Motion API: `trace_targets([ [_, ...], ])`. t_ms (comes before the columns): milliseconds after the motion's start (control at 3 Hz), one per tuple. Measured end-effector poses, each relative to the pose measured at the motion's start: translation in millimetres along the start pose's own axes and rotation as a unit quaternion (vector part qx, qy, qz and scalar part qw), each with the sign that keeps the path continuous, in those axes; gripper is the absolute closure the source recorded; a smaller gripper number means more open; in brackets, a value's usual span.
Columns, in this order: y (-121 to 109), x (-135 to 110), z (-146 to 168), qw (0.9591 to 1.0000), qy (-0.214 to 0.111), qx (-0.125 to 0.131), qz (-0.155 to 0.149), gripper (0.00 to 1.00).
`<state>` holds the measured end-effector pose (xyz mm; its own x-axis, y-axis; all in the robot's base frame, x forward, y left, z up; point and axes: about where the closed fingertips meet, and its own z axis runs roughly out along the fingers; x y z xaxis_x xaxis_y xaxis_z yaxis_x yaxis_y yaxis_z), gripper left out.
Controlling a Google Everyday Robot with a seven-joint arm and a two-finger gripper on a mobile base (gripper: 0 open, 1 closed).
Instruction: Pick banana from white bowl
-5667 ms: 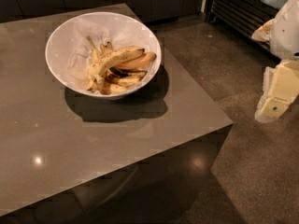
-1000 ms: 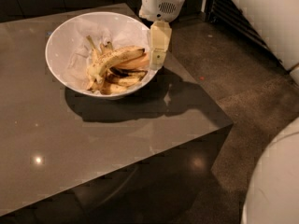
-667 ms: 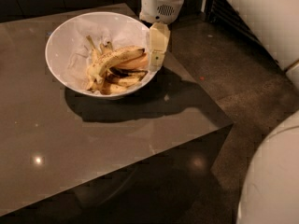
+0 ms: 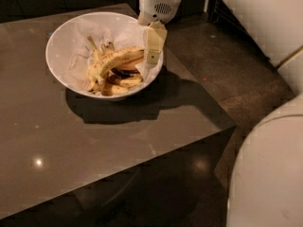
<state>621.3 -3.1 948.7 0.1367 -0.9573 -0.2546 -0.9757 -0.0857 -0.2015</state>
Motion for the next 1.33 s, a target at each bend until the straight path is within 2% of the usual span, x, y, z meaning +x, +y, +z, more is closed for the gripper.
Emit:
trace_targets([
  [333, -8, -7, 4, 0.9999, 0.001, -0.005, -0.012, 0.19],
  [667, -15, -13, 7, 0.9997, 0.001, -0.008, -0.022, 0.20],
  [1333, -26, -28, 18, 0.9989, -0.004, -0.018, -0.042, 0.16],
])
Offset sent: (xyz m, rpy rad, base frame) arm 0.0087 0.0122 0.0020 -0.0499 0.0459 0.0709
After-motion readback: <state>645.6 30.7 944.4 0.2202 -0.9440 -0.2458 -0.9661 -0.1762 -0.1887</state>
